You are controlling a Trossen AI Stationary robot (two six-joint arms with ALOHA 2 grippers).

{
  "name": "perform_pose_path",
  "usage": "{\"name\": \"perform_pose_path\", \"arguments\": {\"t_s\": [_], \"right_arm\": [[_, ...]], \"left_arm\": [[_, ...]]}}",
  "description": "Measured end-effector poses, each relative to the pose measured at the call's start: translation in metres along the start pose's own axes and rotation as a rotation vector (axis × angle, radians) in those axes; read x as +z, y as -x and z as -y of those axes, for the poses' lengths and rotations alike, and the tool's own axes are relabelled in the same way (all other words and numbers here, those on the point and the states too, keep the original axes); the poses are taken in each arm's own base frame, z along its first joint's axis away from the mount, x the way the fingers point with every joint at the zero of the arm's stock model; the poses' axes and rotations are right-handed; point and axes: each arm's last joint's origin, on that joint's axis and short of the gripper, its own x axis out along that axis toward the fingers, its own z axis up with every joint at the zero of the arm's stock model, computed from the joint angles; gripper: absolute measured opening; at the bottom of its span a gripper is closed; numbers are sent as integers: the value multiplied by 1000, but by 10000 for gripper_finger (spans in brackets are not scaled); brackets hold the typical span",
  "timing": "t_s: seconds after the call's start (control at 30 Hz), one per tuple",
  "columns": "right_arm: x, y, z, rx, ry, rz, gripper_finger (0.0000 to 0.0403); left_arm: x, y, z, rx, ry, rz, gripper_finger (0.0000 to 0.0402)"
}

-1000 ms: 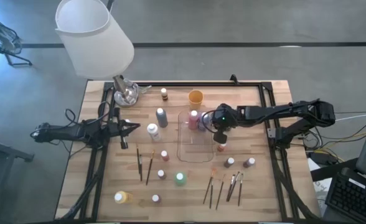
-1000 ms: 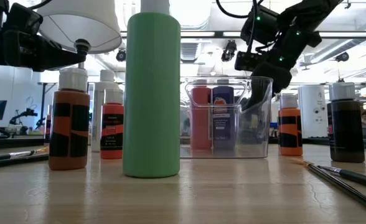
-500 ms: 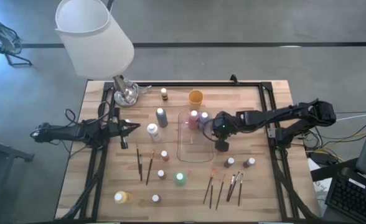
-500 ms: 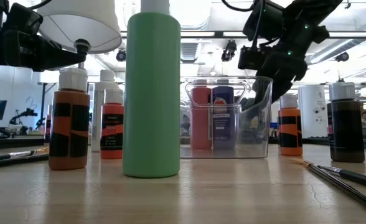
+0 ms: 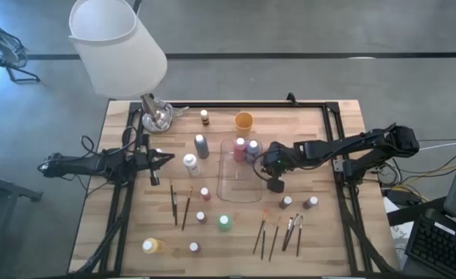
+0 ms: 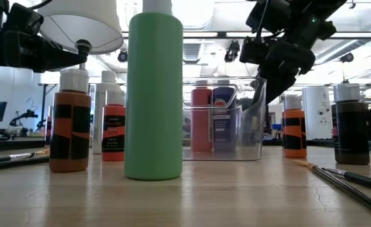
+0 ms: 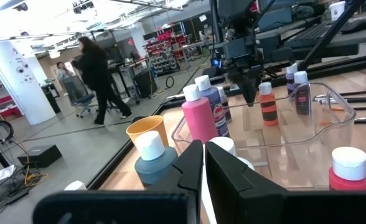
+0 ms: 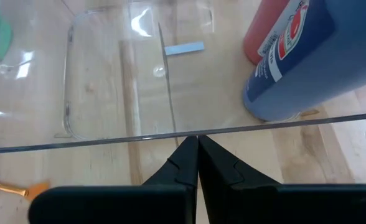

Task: Pick & Place Paint Supplies
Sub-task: Adjust the transparent bin, then put the dark green paint bottle into the transparent bin

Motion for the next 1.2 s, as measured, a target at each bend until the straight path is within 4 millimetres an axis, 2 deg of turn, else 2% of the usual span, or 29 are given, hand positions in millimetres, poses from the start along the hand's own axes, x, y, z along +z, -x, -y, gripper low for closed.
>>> {"name": "perform_pose_path", "arguments": {"t_s": [0.3,0.4,0.6,0.73,0.9,1.1,1.2], "right_arm": [[-1,0,2,-29,22,-4,8],[3,7,6,-79,30,-20,8],[16,42,16,-145,32,-57,8],[17,76,25,-164,23,26,8],[1,110,29,-25,-1,139,8],[-21,135,25,131,-40,215,8],[-31,146,24,142,-44,230,8]], "left_arm": [[0,0,0,0,0,0,23],[0,0,0,0,0,0,23],[0,0,0,0,0,0,23],[0,0,0,0,0,0,23],[0,0,0,0,0,0,23],[0,0,0,0,0,0,23],[0,0,0,1,-13,5,23]]}}
